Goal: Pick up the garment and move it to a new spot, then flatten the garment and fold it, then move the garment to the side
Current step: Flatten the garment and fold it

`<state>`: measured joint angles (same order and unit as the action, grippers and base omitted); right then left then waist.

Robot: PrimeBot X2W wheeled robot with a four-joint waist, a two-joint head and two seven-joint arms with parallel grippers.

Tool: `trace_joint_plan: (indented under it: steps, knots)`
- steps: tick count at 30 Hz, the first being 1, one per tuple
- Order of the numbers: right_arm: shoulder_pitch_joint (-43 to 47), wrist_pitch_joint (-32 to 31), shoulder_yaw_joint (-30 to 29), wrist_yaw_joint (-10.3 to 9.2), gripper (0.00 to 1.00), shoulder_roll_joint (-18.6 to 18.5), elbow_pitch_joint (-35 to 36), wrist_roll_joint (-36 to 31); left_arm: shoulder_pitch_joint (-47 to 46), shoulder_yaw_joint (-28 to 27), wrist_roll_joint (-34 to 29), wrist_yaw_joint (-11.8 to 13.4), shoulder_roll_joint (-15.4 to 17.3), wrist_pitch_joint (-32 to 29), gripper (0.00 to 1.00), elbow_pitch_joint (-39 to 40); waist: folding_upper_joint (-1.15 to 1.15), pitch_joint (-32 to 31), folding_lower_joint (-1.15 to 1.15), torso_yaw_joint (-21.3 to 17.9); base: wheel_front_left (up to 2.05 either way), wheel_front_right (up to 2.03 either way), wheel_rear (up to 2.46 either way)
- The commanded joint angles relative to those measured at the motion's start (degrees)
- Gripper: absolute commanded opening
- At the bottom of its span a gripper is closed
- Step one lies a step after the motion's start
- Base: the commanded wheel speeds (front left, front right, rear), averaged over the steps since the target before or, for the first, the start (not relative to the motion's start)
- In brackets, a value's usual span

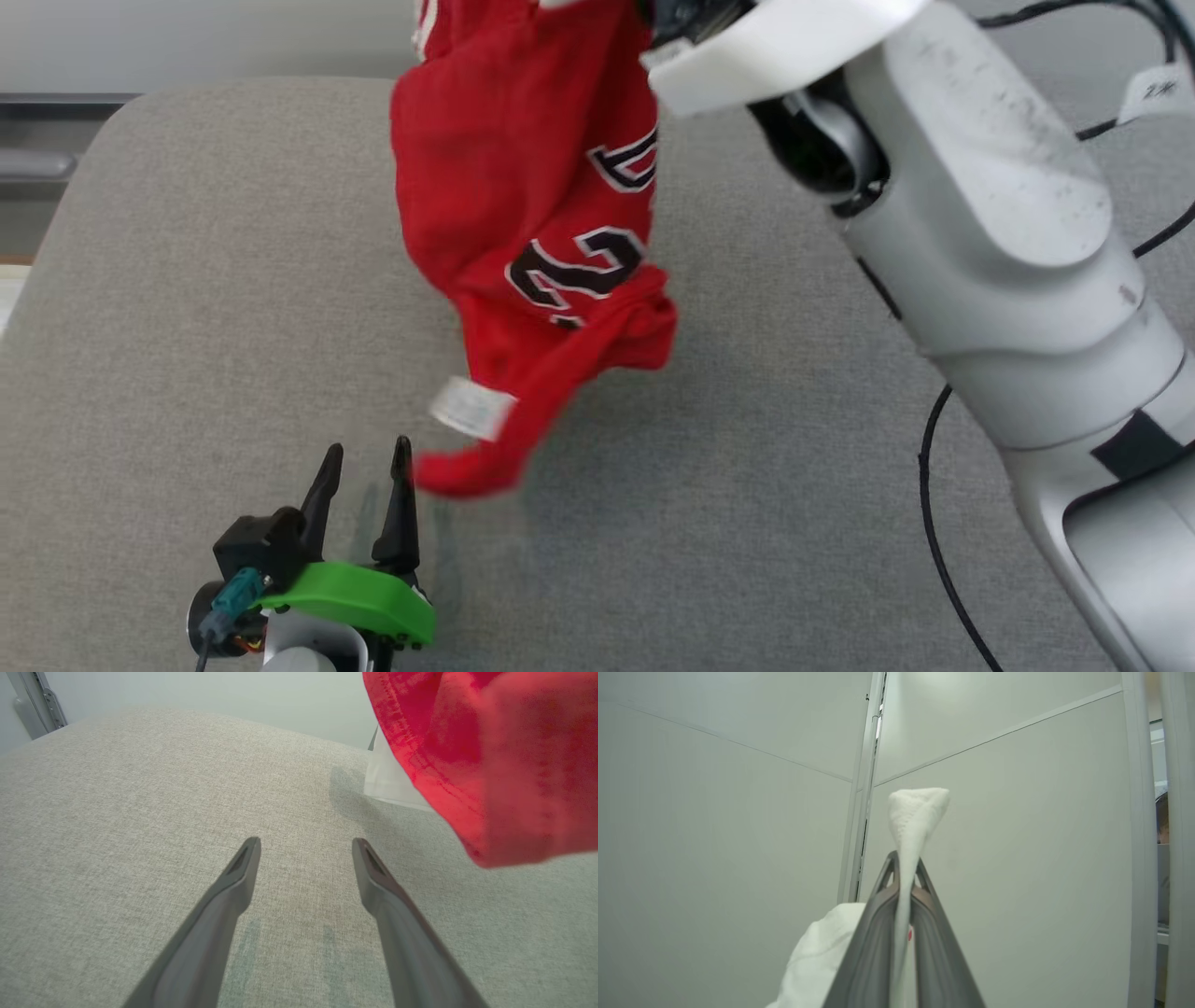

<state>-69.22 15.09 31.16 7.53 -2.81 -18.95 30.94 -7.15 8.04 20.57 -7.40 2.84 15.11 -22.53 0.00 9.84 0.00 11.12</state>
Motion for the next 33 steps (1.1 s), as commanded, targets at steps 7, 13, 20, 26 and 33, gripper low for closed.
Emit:
trace_joint_plan:
  steps: [7,13,20,26,33]
  knots:
    - [2.1,0.0,-8.1,-0.09,0.00,-0.2,-7.6,-5.3,1.3,-1.6,-0.6,-0.1,0.2,0.1,1.00,0.1,0.00,-0.7,0.00,-0.2,0.00,0.00,0.00]
    - [11.0,0.1,-18.7,-0.09,0.00,-0.5,-16.4,-18.0,1.1,-2.5,-0.9,-0.1,0.2,0.1,1.00,0.7,0.00,0.2,0.00,-3.4,0.00,0.00,0.00]
    - [20.6,0.1,-33.5,-0.09,1.00,-6.0,-24.2,-29.0,0.0,-1.9,-1.5,-0.1,0.2,0.1,1.00,1.1,0.00,0.9,0.00,-5.8,0.00,0.00,0.00]
    - [26.9,0.0,-45.5,-0.09,1.00,-6.4,-22.9,-35.2,0.0,-1.4,-2.1,-0.1,0.2,0.1,1.00,1.3,0.00,0.6,0.00,-7.3,0.00,0.00,0.00]
    - [33.6,0.0,-48.4,-0.09,1.00,-2.7,-16.1,-35.7,-0.9,2.1,-1.3,-0.1,0.2,0.0,1.00,2.3,0.00,0.7,0.00,-9.2,0.00,0.00,0.00]
